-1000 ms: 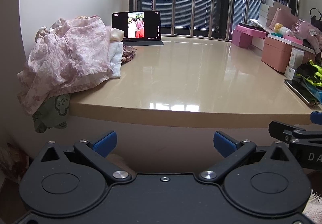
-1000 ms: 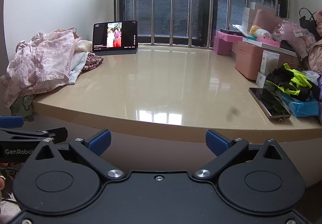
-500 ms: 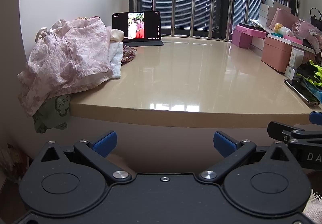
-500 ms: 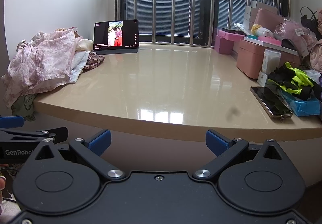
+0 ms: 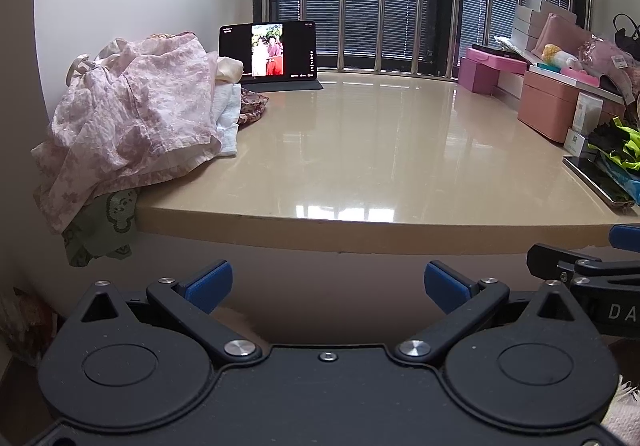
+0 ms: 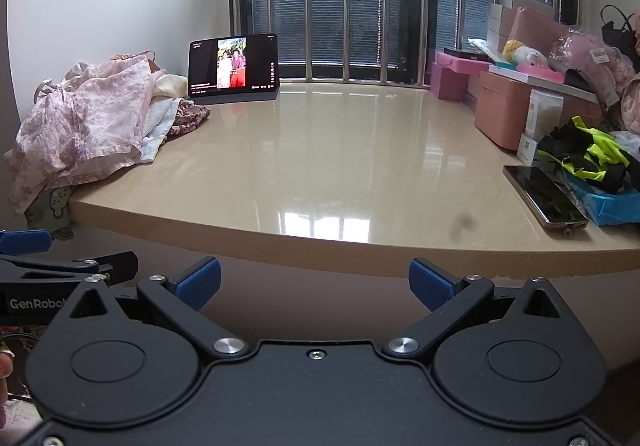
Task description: Fold clothes
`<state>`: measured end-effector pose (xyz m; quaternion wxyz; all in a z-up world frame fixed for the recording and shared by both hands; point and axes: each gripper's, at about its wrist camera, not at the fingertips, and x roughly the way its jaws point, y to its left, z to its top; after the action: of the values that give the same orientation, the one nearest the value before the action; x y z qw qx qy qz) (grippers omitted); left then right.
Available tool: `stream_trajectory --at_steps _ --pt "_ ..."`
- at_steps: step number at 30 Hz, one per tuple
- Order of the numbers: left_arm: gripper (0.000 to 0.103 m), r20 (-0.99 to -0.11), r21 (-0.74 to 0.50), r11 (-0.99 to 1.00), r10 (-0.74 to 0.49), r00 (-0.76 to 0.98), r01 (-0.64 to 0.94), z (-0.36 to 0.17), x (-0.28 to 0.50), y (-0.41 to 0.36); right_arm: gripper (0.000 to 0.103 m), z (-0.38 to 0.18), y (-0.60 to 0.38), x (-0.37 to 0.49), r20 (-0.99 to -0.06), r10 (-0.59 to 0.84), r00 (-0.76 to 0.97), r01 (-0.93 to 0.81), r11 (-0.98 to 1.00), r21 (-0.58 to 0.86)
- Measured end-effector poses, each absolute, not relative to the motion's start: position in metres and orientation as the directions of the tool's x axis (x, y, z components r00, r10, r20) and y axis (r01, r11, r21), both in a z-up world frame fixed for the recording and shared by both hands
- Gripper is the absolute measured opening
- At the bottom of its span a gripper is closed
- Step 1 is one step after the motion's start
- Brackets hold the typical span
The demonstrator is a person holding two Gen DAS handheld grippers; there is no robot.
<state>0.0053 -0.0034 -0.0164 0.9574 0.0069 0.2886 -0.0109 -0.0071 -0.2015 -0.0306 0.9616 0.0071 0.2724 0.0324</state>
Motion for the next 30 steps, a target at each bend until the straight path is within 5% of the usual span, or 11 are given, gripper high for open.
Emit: stream_trajectory --at_steps 30 --pt "0.103 -0.563 0.049 0.998 0.056 0.825 -0.034 -0.029 0.027 0.01 0.102 -0.051 -0.199 0.023 -0.577 0.12 0.808 -0.1 0.993 0.065"
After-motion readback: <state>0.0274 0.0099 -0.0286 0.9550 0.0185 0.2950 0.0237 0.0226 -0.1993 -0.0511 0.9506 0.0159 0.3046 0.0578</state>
